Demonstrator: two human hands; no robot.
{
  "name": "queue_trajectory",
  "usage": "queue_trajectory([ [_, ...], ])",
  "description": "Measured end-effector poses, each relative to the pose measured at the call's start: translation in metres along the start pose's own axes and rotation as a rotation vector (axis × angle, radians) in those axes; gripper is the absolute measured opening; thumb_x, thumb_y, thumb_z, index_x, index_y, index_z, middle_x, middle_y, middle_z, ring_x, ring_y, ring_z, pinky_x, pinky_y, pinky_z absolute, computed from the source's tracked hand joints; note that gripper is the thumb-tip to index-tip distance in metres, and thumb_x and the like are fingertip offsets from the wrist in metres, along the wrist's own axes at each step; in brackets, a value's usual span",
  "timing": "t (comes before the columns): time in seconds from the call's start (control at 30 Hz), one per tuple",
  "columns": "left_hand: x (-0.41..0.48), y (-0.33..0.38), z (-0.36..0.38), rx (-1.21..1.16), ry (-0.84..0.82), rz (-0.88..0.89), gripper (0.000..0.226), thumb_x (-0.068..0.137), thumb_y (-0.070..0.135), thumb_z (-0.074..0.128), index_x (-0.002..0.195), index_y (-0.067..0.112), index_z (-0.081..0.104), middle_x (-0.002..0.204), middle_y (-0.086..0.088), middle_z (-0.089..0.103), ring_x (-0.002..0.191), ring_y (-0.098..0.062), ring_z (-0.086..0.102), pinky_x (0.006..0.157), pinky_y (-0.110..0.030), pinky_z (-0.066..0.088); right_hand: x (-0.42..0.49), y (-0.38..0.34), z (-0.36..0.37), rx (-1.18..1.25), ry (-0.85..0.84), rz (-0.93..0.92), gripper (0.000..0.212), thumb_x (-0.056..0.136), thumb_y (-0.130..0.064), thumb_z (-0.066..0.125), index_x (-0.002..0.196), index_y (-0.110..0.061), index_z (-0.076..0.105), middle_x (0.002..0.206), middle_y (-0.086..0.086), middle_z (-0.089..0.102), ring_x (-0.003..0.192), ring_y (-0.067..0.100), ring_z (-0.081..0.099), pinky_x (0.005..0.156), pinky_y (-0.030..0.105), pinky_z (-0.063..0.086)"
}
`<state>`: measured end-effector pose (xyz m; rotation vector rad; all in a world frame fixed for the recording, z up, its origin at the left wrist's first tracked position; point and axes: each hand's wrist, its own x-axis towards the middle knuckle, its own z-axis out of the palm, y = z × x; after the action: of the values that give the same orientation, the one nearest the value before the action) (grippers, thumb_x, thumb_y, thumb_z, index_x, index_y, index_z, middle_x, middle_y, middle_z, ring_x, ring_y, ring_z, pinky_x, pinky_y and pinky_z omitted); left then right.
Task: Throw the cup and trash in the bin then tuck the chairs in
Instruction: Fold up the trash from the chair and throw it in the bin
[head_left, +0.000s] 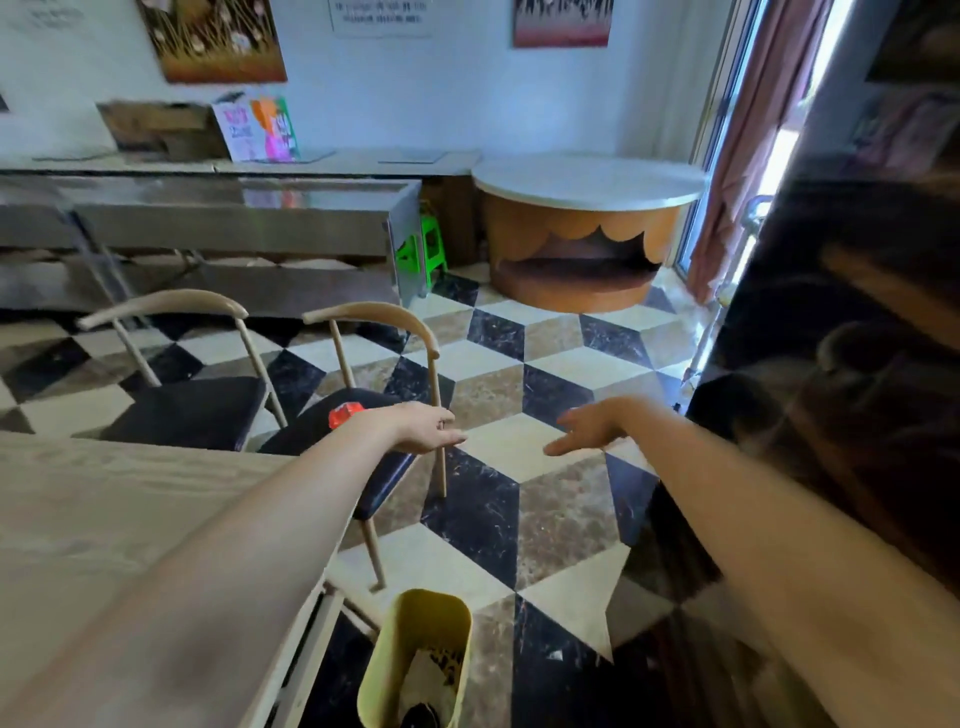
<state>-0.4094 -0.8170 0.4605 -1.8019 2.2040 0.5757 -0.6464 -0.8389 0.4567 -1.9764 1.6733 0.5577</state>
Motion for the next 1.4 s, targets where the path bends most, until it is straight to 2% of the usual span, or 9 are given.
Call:
queue_trajectory([
  [0.13,0.023,0.01,-0.001,0.038,0.258,0.033,0.058,0.094,0.054,0.041,0.142,0.022,0.036,0.144,-0.009,0.045,0.133,-0.031,0.04,0.102,-0.052,0.04,0.012,0.015,-0.021,-0.054,0.267,-0.07,0.086,0.087,-0.06,0.05,0.151,-0.014,0.013,0.156,0.013,0.022,0.14,0.033,0.027,0.111,0.045,0.029],
  [0.23,0.041,0.017,0.004,0.071,0.277,0.061,0.06,0.094,0.053,0.042,0.143,0.021,0.033,0.145,-0.007,0.042,0.135,-0.03,0.036,0.103,-0.053,0.039,0.026,0.022,-0.02,-0.099,0.305,-0.083,0.09,0.085,-0.065,0.048,0.151,-0.02,0.009,0.157,0.009,0.017,0.142,0.035,0.018,0.112,0.052,0.027],
  [0.4,0.089,0.014,0.025,0.085,0.226,0.069,0.063,0.095,0.052,0.04,0.148,0.022,0.025,0.152,-0.005,0.032,0.142,-0.027,0.025,0.11,-0.054,0.031,0.072,0.035,0.001,-0.109,0.329,-0.108,0.089,0.085,-0.065,0.047,0.151,-0.02,0.008,0.157,0.008,0.015,0.14,0.035,0.02,0.11,0.054,0.028],
  [0.57,0.159,-0.005,0.046,0.054,0.097,0.032,0.066,0.095,0.053,0.04,0.15,0.023,0.021,0.156,-0.005,0.025,0.144,-0.026,0.018,0.112,-0.053,0.027,0.144,0.05,0.005,-0.097,0.267,-0.172,0.086,0.087,-0.061,0.048,0.152,-0.022,0.008,0.158,0.006,0.014,0.142,0.034,0.019,0.112,0.051,0.025],
  [0.8,0.26,-0.032,0.037,-0.067,-0.037,-0.05,0.065,0.095,0.052,0.039,0.15,0.023,0.021,0.156,-0.003,0.025,0.145,-0.024,0.016,0.111,-0.052,0.026,0.26,0.065,-0.04,-0.111,0.093,-0.243,0.081,0.09,-0.056,0.048,0.151,-0.023,0.009,0.158,0.007,0.014,0.141,0.033,0.02,0.114,0.049,0.026],
  [1.1,0.355,-0.064,-0.021,-0.179,-0.058,-0.139,0.061,0.096,0.049,0.041,0.148,0.022,0.025,0.152,-0.008,0.03,0.143,-0.027,0.019,0.11,-0.05,0.03,0.376,0.052,-0.116,-0.22,-0.033,-0.334,0.082,0.088,-0.059,0.048,0.151,-0.019,0.013,0.154,0.011,0.024,0.138,0.032,0.026,0.108,0.048,0.033],
  [1.2,0.385,-0.083,-0.038,-0.24,-0.053,-0.175,0.06,0.096,0.047,0.041,0.148,0.02,0.025,0.154,-0.007,0.028,0.145,-0.026,0.015,0.113,-0.049,0.027,0.425,0.034,-0.146,-0.286,-0.08,-0.422,0.083,0.088,-0.059,0.048,0.151,-0.017,0.012,0.154,0.012,0.024,0.138,0.033,0.026,0.107,0.05,0.033],
  [1.3,0.412,-0.111,-0.047,-0.275,-0.028,-0.253,0.061,0.095,0.049,0.041,0.147,0.02,0.028,0.153,-0.007,0.031,0.143,-0.026,0.021,0.114,-0.048,0.026,0.472,0.015,-0.178,-0.357,-0.139,-0.537,0.084,0.089,-0.058,0.048,0.152,-0.019,0.009,0.157,0.01,0.017,0.143,0.032,0.019,0.111,0.052,0.028],
  [1.4,0.43,-0.141,-0.057,-0.335,-0.023,-0.37,0.059,0.095,0.048,0.042,0.147,0.021,0.029,0.152,-0.008,0.032,0.141,-0.027,0.026,0.115,-0.045,0.025,0.518,-0.009,-0.216,-0.395,-0.172,-0.641,0.085,0.087,-0.06,0.05,0.151,-0.019,0.014,0.156,0.009,0.025,0.141,0.031,0.026,0.112,0.049,0.028],
])
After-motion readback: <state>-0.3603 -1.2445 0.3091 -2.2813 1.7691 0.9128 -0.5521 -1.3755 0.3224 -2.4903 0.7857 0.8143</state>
